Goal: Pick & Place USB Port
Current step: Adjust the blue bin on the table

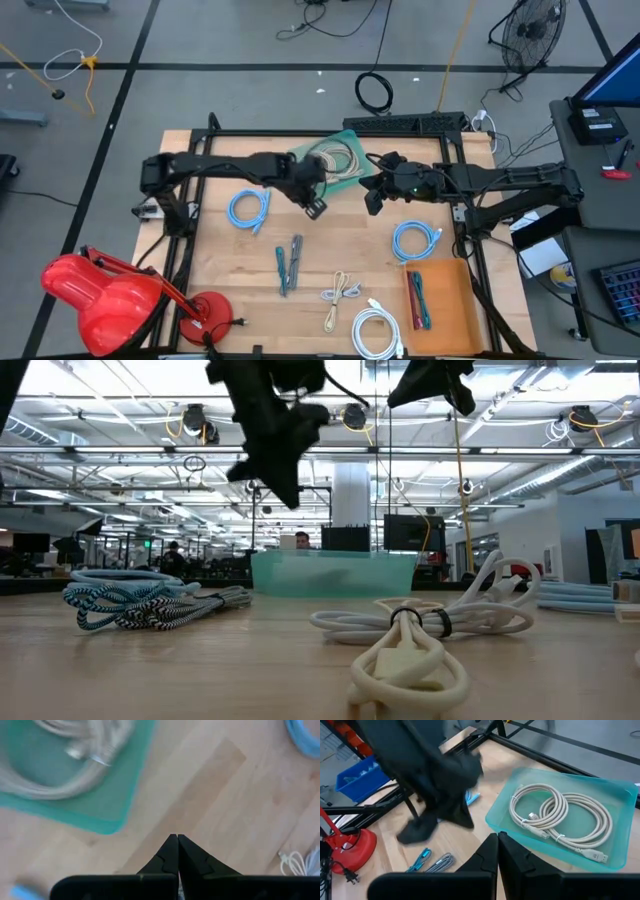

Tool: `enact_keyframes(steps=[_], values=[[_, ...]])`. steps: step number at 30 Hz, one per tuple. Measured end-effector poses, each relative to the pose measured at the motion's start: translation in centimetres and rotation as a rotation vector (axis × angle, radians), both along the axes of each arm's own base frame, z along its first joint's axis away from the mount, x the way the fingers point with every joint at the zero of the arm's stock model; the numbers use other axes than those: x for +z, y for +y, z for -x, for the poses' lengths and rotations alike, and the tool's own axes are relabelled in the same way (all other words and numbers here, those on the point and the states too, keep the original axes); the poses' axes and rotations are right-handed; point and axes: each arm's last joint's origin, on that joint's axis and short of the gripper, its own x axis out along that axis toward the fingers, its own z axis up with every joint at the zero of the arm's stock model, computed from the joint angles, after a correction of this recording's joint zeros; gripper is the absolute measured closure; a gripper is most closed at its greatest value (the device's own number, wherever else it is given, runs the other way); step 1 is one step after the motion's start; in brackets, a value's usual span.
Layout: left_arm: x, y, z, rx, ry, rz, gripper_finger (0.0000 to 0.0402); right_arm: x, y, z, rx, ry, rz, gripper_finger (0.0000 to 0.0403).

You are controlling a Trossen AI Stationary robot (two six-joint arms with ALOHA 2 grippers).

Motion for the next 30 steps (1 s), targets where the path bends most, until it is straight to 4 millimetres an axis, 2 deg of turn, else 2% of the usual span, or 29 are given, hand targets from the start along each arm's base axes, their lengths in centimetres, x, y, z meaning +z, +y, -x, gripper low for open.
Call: enact_keyframes(steps=[4,8,12,22,26,30], values=[[-2.4,-0.7,-1.4,-0.063,0.027,0.024,0.0401,0.0,0.0,0.0,0.000,0.000,-0.002,0.0403],[-4.5,-0.7,-1.8,-0.102,0.111,0.000,0.0401,0.0,0.2,0.0,0.004,-0.001,-0.004,0.0403],[-5.6,-0.2,-2.0,-0.111,0.164,-0.070,0.0401,0.0,0.3,0.0,0.010,-0.001,-0.005,0.0403],[-7.0,4.2,-1.6,-0.038,0.211,-0.129,0.0401,0.0,0.3,0.0,0.010,0.001,-0.005,0.0403],[-7.1,6.2,-1.1,0.010,0.218,-0.132,0.0401,0.0,0.4,0.0,0.011,0.002,-0.006,0.0403],[-7.1,7.4,-0.7,0.039,0.221,-0.132,0.0401,-0.1,0.6,0.0,0.019,0.006,-0.004,0.0403]])
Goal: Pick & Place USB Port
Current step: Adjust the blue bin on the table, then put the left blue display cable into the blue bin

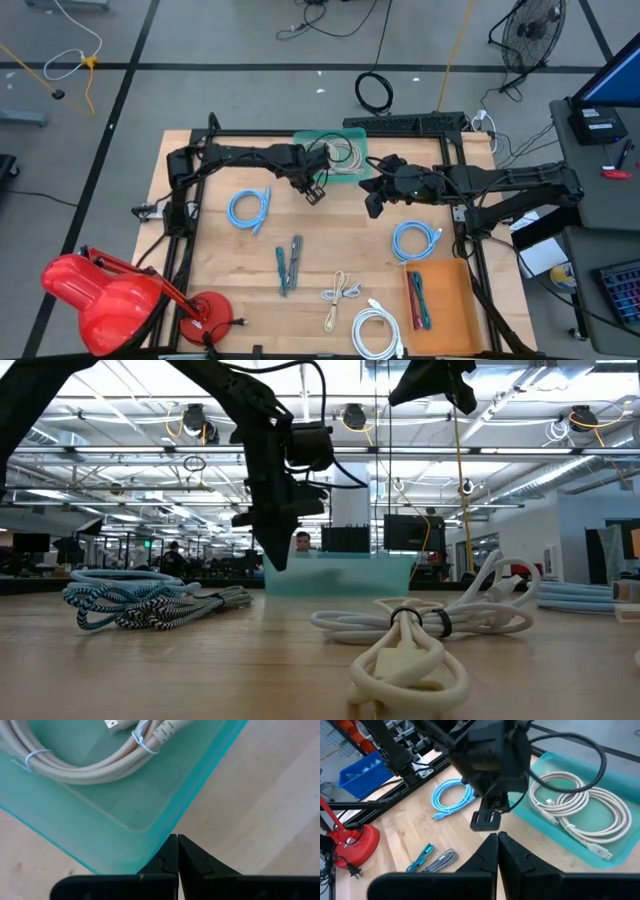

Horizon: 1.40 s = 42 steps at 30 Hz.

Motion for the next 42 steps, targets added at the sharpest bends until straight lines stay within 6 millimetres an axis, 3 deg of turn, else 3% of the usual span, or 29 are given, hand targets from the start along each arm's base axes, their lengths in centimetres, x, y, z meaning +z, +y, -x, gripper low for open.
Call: enact_keyframes(steps=[6,10,17,22,27,33,37,42], values=[[0.1,0.6,0.2,0.015,-0.014,0.017,0.0401,-0.1,0.0,0.1,0.001,0.015,0.001,0.0403],[1.4,-0.6,0.3,-0.004,-0.049,0.069,0.0401,-0.1,0.0,0.1,-0.001,0.016,0.000,0.0403],[7.2,-4.6,2.3,-0.113,-0.139,0.126,0.0401,-0.2,0.1,0.1,0.008,0.009,-0.042,0.0403],[12.1,-6.7,5.5,-0.173,-0.223,0.142,0.0401,-0.3,0.4,0.1,0.017,0.009,-0.091,0.0403],[15.0,-8.3,8.6,-0.190,-0.248,0.141,0.0401,-0.3,1.0,0.2,-0.001,-0.006,-0.152,0.0403],[14.4,-9.6,10.9,-0.229,-0.207,0.108,0.0401,-1.3,2.7,0.4,0.172,0.121,-0.209,0.0403],[12.1,-9.9,12.2,-0.209,-0.134,0.128,0.0401,-2.7,4.8,0.5,0.252,0.244,-0.339,0.0403],[9.0,-9.8,13.5,-0.162,-0.021,0.085,0.0401,-3.6,6.6,0.1,0.281,0.279,-0.368,0.0403]])
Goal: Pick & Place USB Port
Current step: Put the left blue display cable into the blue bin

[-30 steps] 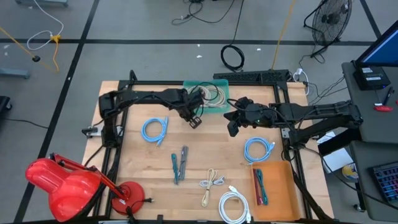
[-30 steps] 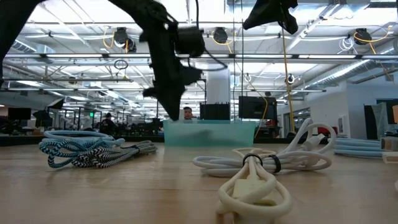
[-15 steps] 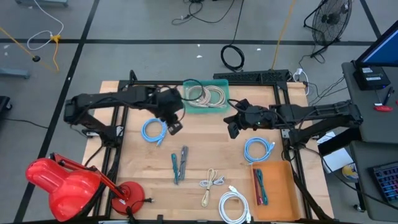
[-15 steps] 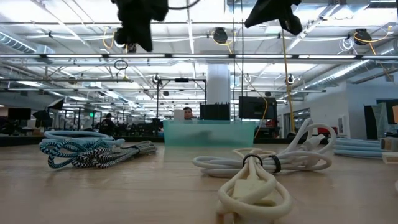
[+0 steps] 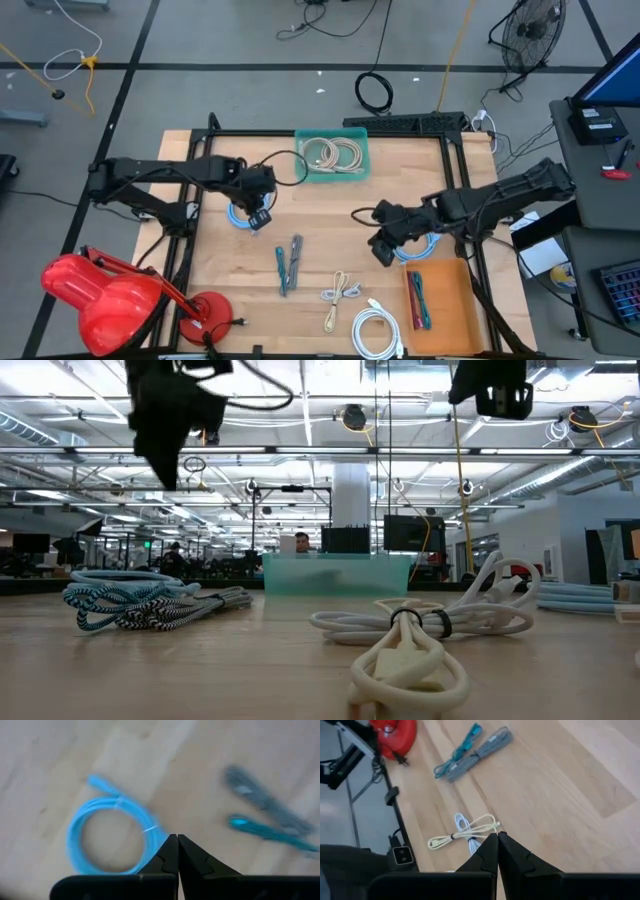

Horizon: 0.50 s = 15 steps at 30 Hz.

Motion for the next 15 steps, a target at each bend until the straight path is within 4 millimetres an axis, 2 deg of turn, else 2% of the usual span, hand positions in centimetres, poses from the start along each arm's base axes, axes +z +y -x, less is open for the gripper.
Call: enact_keyframes(steps=[4,10,15], values=[[-2.8,0.4,1.0,0.082,0.093,-0.045,0.0400,-0.6,0.2,-0.7,-0.062,0.004,0.005,0.0403],[-7.2,0.9,2.4,0.131,0.132,0.085,0.0398,-0.5,0.2,-1.6,-0.100,-0.065,0.039,0.0403],[-8.2,1.9,3.2,0.201,0.166,0.046,0.0355,-0.4,-0.1,-2.1,-0.132,-0.106,0.082,0.0403]])
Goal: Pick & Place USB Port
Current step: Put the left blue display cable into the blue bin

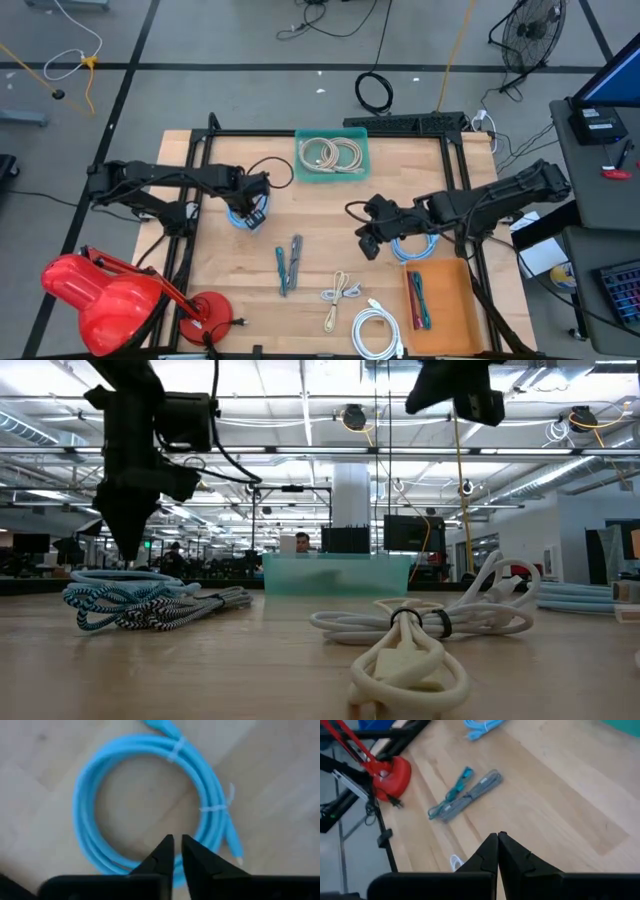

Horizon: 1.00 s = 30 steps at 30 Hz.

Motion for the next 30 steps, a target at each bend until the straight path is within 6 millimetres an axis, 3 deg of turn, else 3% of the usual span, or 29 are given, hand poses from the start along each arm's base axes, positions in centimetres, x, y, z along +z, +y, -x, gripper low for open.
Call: enact_keyframes(steps=[3,9,13,17,22,30], values=[[0.2,0.6,-0.2,-0.056,-0.015,-0.037,0.0305,0.1,-0.1,-0.1,-0.019,-0.016,0.014,0.0403],[0.4,1.0,-0.5,-0.448,0.010,-0.165,0.0207,0.2,-0.3,-0.1,-0.062,-0.030,0.044,0.0403],[0.4,1.2,-0.6,-0.676,0.091,-0.286,0.0167,0.2,-0.5,-0.2,-0.067,-0.032,0.044,0.0403],[0.5,1.8,-0.8,-0.758,0.109,-0.351,0.0145,0.3,-0.6,-0.3,-0.073,-0.054,0.067,0.0403],[0.3,2.5,-0.8,-0.784,0.069,-0.288,0.0138,0.2,-0.7,-0.4,-0.098,-0.071,0.113,0.0403],[-1.6,3.4,-1.2,-0.856,0.102,-0.182,0.0137,-2.8,-0.6,-0.8,-0.119,-0.173,0.060,0.0403]])
